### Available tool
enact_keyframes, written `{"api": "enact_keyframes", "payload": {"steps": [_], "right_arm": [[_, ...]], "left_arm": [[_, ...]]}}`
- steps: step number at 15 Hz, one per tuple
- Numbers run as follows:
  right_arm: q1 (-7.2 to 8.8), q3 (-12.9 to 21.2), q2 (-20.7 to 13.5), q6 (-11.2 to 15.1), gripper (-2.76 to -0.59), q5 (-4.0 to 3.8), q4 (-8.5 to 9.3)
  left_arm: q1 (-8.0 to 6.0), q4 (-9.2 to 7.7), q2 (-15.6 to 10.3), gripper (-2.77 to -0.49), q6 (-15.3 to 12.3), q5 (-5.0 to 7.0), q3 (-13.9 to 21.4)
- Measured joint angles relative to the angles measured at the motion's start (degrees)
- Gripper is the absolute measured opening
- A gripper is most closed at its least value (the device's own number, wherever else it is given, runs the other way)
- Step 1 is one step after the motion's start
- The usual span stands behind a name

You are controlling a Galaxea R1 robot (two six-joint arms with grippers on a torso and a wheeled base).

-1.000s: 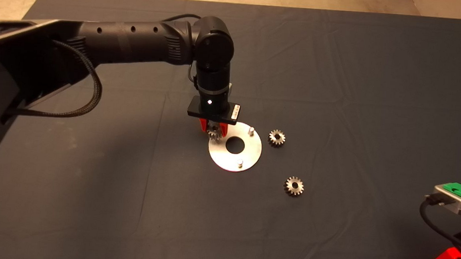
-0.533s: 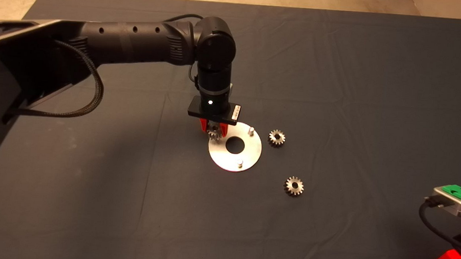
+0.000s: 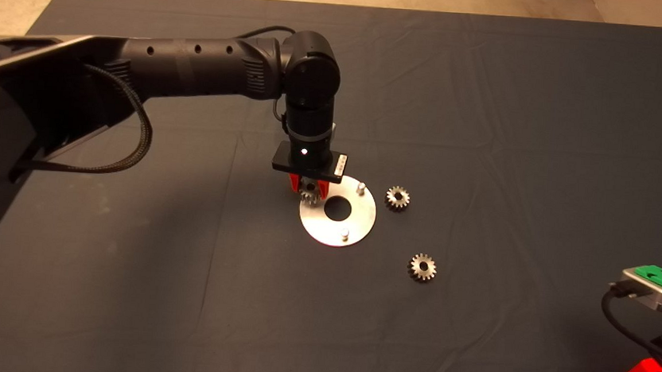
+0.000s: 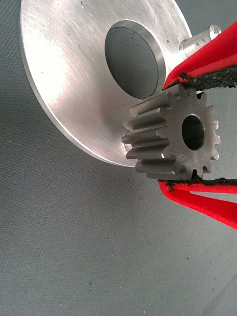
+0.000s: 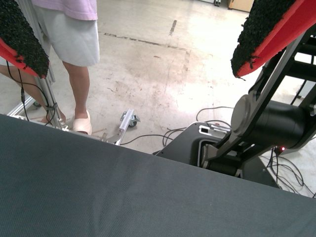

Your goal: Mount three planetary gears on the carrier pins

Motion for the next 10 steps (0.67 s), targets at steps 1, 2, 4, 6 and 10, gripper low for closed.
{"api": "enact_keyframes", "payload": {"steps": [1,2,4,6,10], "right_arm": [[0.0,0.0,0.0,0.0,-0.61,0.0,0.0],[0.0,0.0,0.0,0.0,-0.61,0.0,0.0],[0.0,0.0,0.0,0.0,-0.61,0.0,0.0],[0.0,0.0,0.0,0.0,-0.61,0.0,0.0],[-0.02,0.0,0.0,0.0,-0.61,-0.01,0.0]], "left_arm": [[0.0,0.0,-0.05,-2.38,0.0,-0.02,0.0],[0.0,-0.02,-0.13,-2.38,-0.04,-0.05,0.0],[0.0,-0.02,-0.16,-2.38,-0.27,-0.06,0.0],[0.0,-0.02,-0.2,-2.31,-0.33,-0.06,0.0],[-0.02,-0.02,-0.2,-2.21,-0.35,0.05,0.0]]}}
